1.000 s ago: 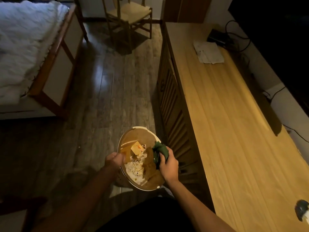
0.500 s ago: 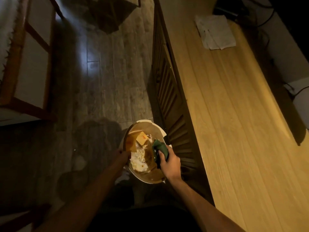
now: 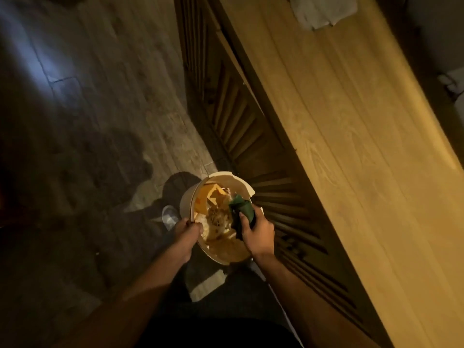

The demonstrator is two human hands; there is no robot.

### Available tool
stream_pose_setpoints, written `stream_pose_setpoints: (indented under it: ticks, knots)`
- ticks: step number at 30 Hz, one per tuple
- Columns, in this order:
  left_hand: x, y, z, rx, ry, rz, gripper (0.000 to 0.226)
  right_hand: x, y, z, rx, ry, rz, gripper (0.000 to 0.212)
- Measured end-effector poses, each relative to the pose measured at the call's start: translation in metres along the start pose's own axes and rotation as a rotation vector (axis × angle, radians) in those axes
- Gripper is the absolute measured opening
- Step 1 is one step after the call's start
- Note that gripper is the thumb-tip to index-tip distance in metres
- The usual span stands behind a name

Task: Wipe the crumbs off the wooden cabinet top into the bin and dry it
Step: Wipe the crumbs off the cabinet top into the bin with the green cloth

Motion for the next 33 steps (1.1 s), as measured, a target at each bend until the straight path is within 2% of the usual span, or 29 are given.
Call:
stream_pose_setpoints:
  ticks: [3, 6, 9, 12, 18, 26, 33]
  knots:
    - [-0.006, 0.002, -0.046, -0.007, -0.031, -0.031, 0.047, 0.028, -0.005, -0.018, 0.062, 0.045, -0.024, 0.044]
    - [-0.009, 0.004, -0.098, -0.036, 0.037, -0.043, 0.051, 0.058, 0.001, -0.042, 0.123, 0.072, -0.029, 0.045]
    - [-0.003, -0.002, -0.155, -0.037, 0.062, 0.000, 0.029, 0.094, 0.020, -0.076, 0.130, 0.036, 0.020, 0.042]
    - [0.009, -0.017, -0.209, 0.025, 0.013, 0.065, 0.018, 0.126, 0.039, -0.120, 0.126, 0.010, 0.067, 0.038]
    - [0.034, -0.044, -0.285, 0.091, -0.056, 0.076, 0.020, 0.181, 0.067, -0.200, 0.137, -0.039, 0.136, 0.047]
    - [0.039, -0.069, -0.353, 0.027, -0.119, 0.148, 0.022, 0.225, 0.094, -0.271, 0.210, -0.052, 0.172, 0.048]
    - [0.033, -0.081, -0.379, 0.046, -0.155, 0.114, 0.027, 0.247, 0.111, -0.291, 0.277, -0.087, 0.129, 0.042]
Point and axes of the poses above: each hand's wrist, its own z-axis away from the middle knuckle, its own x-axis out of the palm, y = z × x, the point moved 2 cm from there along -z, towards the middle knuckle, and after that the axes turned 5 degrees about x, right-handed, at the moved point
